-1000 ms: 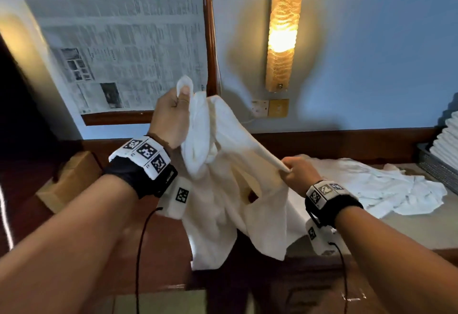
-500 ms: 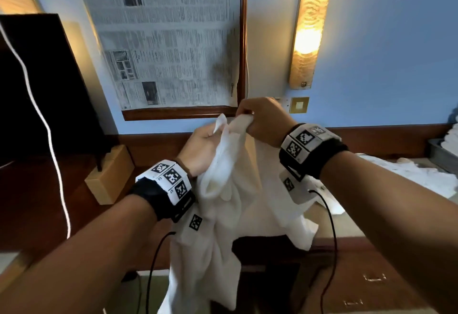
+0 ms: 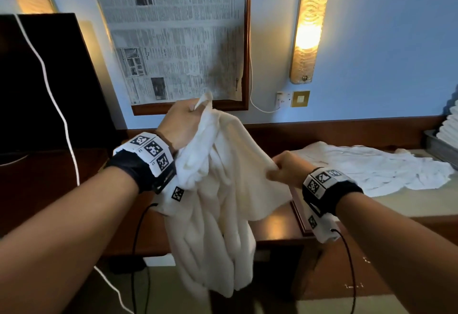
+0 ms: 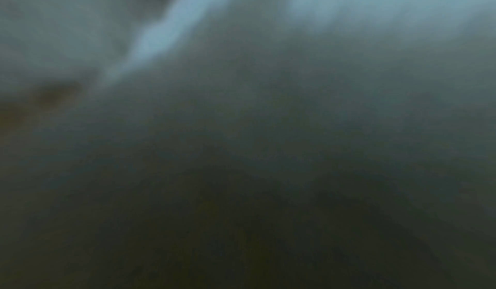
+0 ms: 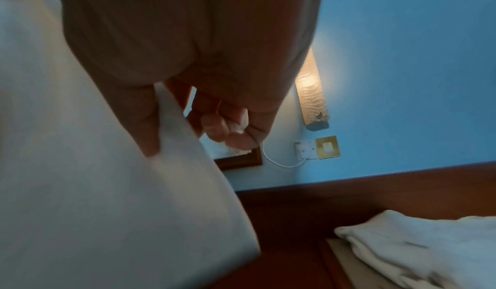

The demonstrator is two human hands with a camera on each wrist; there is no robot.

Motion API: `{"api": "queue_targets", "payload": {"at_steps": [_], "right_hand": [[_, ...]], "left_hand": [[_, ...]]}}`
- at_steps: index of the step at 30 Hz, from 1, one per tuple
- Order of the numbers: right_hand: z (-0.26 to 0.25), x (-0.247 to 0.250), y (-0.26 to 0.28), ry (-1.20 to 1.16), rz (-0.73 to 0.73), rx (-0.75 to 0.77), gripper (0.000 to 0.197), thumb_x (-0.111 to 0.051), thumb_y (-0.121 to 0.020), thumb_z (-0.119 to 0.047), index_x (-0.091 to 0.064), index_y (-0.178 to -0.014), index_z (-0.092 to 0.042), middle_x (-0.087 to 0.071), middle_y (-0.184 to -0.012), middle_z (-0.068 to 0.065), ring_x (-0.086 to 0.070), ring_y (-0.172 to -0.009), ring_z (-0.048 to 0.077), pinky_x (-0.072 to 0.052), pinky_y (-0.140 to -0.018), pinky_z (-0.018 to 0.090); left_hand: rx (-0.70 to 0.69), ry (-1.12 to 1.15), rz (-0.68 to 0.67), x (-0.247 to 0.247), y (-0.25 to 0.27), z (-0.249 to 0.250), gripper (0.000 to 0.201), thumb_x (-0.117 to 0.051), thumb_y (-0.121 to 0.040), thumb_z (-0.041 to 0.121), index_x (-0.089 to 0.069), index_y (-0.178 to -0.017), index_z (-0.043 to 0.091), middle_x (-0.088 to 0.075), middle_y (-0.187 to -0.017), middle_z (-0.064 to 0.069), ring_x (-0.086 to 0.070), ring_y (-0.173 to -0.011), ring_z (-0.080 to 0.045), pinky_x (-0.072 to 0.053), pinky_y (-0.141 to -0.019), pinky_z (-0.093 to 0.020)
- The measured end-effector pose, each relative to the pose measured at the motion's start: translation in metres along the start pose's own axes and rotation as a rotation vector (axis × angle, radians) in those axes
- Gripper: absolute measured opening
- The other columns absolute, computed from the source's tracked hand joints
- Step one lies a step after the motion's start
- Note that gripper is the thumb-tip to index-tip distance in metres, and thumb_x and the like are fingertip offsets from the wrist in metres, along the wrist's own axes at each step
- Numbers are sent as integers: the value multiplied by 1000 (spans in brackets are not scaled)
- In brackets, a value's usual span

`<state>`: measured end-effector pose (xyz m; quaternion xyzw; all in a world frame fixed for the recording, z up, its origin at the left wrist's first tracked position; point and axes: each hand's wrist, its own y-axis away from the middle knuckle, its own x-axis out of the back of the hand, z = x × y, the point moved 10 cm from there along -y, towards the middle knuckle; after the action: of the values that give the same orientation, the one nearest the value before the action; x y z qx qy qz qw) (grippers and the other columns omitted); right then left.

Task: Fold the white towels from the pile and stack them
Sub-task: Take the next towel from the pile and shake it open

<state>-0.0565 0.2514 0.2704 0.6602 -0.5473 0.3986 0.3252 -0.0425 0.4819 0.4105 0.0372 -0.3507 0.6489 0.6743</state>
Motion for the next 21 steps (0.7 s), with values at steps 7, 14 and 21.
{"api": "queue_targets", "payload": {"at_steps": [7,14,21], "right_hand": [[62,-1,6,34,68,-180,34,-69,-90,-25,-55,-60,-30,-62,-72,-3,-58,-75,12,-39,-70,22],[-27,131,9,-241,633,95,13,-61,-94,-14,-72,-97,-8,-67,-85,5,-63,-82,23,-48,-74,26],[-189,205,48,-492,599,590,10,-54,-99,-14,-59,-92,-19,-62,-84,-1,-62,-80,19,-55,-71,33]], "left_hand": [[-35,210,80,30,5,-5,42,-56,-103,22,-44,-63,12,-35,-65,-8,-31,-67,-20,-25,-68,-37],[-158,-14,-690,-17,39,31,26,-64,-94,43,-74,-84,21,-70,-89,-6,-64,-87,-27,-51,-88,-42],[-272,73,-429,52,11,74,19,-65,-93,11,-80,-91,23,-76,-99,-4,-70,-102,-20,-53,-96,-34]]}}
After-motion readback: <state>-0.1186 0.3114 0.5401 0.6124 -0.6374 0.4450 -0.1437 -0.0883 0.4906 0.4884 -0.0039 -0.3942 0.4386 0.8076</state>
